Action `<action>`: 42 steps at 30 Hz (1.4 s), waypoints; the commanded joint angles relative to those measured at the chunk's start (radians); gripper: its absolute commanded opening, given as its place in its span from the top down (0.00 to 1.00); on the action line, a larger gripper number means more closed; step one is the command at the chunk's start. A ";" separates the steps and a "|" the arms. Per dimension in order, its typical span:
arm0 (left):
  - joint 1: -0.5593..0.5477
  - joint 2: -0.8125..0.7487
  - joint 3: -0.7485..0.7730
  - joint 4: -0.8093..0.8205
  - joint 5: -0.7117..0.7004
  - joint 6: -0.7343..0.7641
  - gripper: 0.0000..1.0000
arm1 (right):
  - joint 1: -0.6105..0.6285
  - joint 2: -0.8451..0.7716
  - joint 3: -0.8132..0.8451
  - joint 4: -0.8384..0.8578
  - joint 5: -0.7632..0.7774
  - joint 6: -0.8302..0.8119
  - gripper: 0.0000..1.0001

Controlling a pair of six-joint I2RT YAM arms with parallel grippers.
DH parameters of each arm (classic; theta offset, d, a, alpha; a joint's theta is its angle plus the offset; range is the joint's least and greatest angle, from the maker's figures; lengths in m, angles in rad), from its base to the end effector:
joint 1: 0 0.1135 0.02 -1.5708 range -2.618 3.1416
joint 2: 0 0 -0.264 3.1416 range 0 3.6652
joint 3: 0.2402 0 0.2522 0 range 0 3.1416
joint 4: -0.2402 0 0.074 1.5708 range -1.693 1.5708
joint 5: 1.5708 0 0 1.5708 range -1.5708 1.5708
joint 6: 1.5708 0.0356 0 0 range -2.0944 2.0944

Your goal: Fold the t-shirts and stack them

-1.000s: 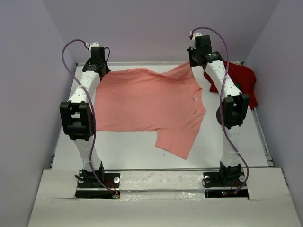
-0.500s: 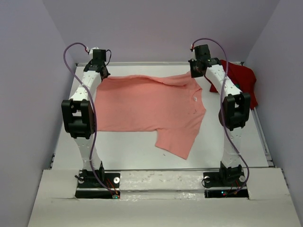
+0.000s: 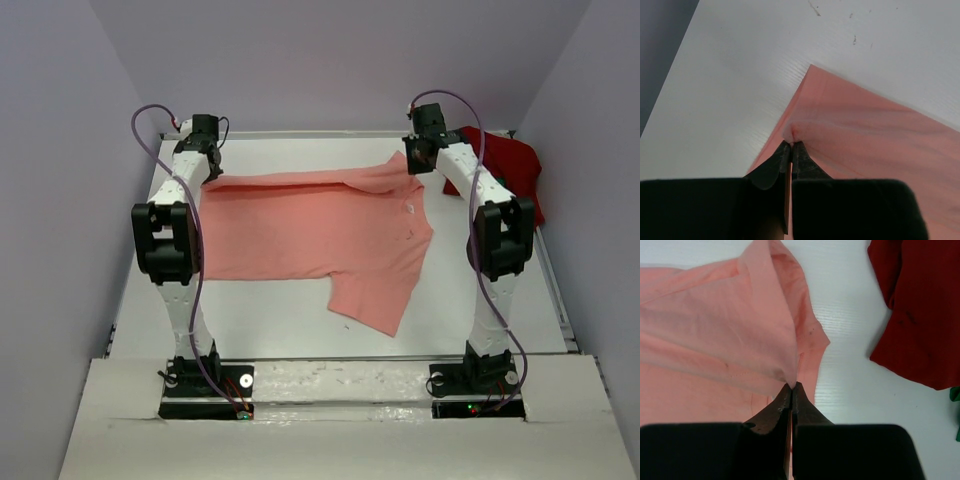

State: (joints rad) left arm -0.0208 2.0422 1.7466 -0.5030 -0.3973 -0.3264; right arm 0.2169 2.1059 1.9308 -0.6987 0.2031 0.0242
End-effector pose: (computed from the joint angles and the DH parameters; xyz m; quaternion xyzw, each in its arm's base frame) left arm 0.4664 0.0041 0.2582 -0.2117 0.8863 0.1163 0.3952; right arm 0.4666 0.0955 0.2735 -0.0555 0.9340 -0.0537 0.3487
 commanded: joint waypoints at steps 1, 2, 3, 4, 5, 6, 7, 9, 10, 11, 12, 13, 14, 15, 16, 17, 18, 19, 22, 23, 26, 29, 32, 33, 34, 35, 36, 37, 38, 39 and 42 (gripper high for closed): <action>0.013 -0.001 0.016 -0.035 -0.061 -0.011 1.00 | 0.001 -0.067 -0.039 0.024 0.039 0.007 1.00; 0.013 0.001 0.016 -0.038 -0.069 -0.014 1.00 | 0.001 -0.066 -0.046 0.021 0.039 0.006 1.00; 0.013 0.006 0.011 -0.039 -0.081 -0.013 1.00 | 0.001 -0.066 -0.062 0.019 0.053 0.011 1.00; 0.013 0.012 0.014 -0.043 -0.089 -0.014 1.00 | 0.001 -0.073 -0.072 0.021 0.050 0.011 1.00; 0.013 0.028 0.034 -0.052 -0.095 -0.017 1.00 | 0.001 -0.075 -0.079 0.022 0.041 0.011 1.00; 0.013 0.038 0.043 -0.072 -0.100 -0.023 1.00 | 0.001 -0.080 -0.099 0.036 0.042 0.017 1.00; 0.013 0.047 0.050 -0.074 -0.098 -0.022 1.00 | 0.001 -0.080 -0.107 0.039 0.039 0.011 1.00; 0.013 0.065 0.063 -0.084 -0.092 -0.029 1.00 | 0.001 -0.075 -0.116 0.042 0.030 0.014 1.00; 0.013 0.072 0.062 -0.085 -0.091 -0.037 1.00 | 0.001 -0.070 -0.124 0.044 0.021 0.016 1.00; 0.013 0.072 0.057 -0.082 -0.081 -0.040 1.00 | 0.001 -0.069 -0.130 0.045 0.019 0.017 1.00; 0.013 0.072 0.054 -0.077 -0.078 -0.042 1.00 | 0.001 -0.069 -0.136 0.050 0.027 0.017 1.00; 0.013 0.070 0.048 -0.075 -0.081 -0.046 1.00 | 0.001 -0.067 -0.145 0.054 0.028 0.019 1.00; 0.013 0.075 0.048 -0.077 -0.078 -0.051 1.00 | 0.001 -0.064 -0.148 0.056 0.022 0.017 1.00; 0.013 0.078 0.048 -0.077 -0.071 -0.054 1.00 | 0.001 -0.064 -0.153 0.062 0.024 0.017 1.00; 0.013 0.079 0.051 -0.075 -0.068 -0.057 1.00 | 0.001 -0.066 -0.154 0.064 0.022 0.016 1.00; 0.013 0.084 0.050 -0.077 -0.067 -0.062 1.00 | 0.001 -0.061 -0.156 0.064 0.021 0.016 1.00; 0.013 0.085 0.048 -0.074 -0.061 -0.066 1.00 | 0.001 -0.058 -0.153 0.064 0.025 0.017 1.00; 0.013 0.084 0.045 -0.069 -0.057 -0.066 1.00 | 0.001 -0.058 -0.156 0.067 0.024 0.017 1.00; 0.013 0.087 0.044 -0.065 -0.061 -0.071 0.99 | 0.001 -0.046 -0.159 0.067 0.019 0.019 1.00; 0.013 0.091 0.050 -0.069 -0.066 -0.071 0.99 | 0.001 -0.044 -0.162 0.067 0.018 0.019 1.00; 0.013 0.108 0.068 -0.081 -0.071 -0.066 0.99 | 0.001 -0.038 -0.177 0.077 0.009 0.020 1.00; 0.013 0.116 0.064 -0.080 -0.081 -0.071 0.95 | 0.001 -0.035 -0.188 0.085 0.004 0.026 1.00; 0.013 0.128 0.060 -0.075 -0.080 -0.077 0.92 | 0.001 -0.030 -0.196 0.087 0.001 0.025 1.00; 0.013 0.128 0.057 -0.077 -0.080 -0.079 0.90 | 0.001 -0.030 -0.196 0.087 0.004 0.025 1.00; 0.013 0.133 0.059 -0.078 -0.081 -0.080 0.79 | 0.001 -0.033 -0.200 0.090 -0.001 0.023 1.00; 0.013 0.136 0.059 -0.078 -0.081 -0.083 0.75 | 0.001 -0.032 -0.201 0.088 0.001 0.019 1.00; 0.013 0.135 0.057 -0.083 -0.078 -0.088 0.70 | 0.001 -0.034 -0.202 0.090 0.004 0.020 1.00; 0.013 0.131 0.048 -0.075 -0.071 -0.089 0.56 | 0.001 -0.034 -0.204 0.088 0.004 0.020 1.00; 0.013 0.125 0.041 -0.068 -0.061 -0.089 0.47 | 0.001 -0.035 -0.202 0.088 0.002 0.019 1.00; 0.013 0.116 0.030 -0.066 -0.057 -0.098 0.39 | 0.001 -0.037 -0.201 0.088 -0.004 0.019 1.00; 0.013 0.089 0.005 -0.060 -0.040 -0.121 0.23 | 0.001 -0.034 -0.197 0.088 -0.004 0.017 1.00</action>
State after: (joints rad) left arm -0.0109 2.1864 1.7748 -0.5705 -0.4416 -0.4095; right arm 0.2173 2.0949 1.7321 -0.6453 0.2020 0.0418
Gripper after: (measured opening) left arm 0.732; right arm 0.012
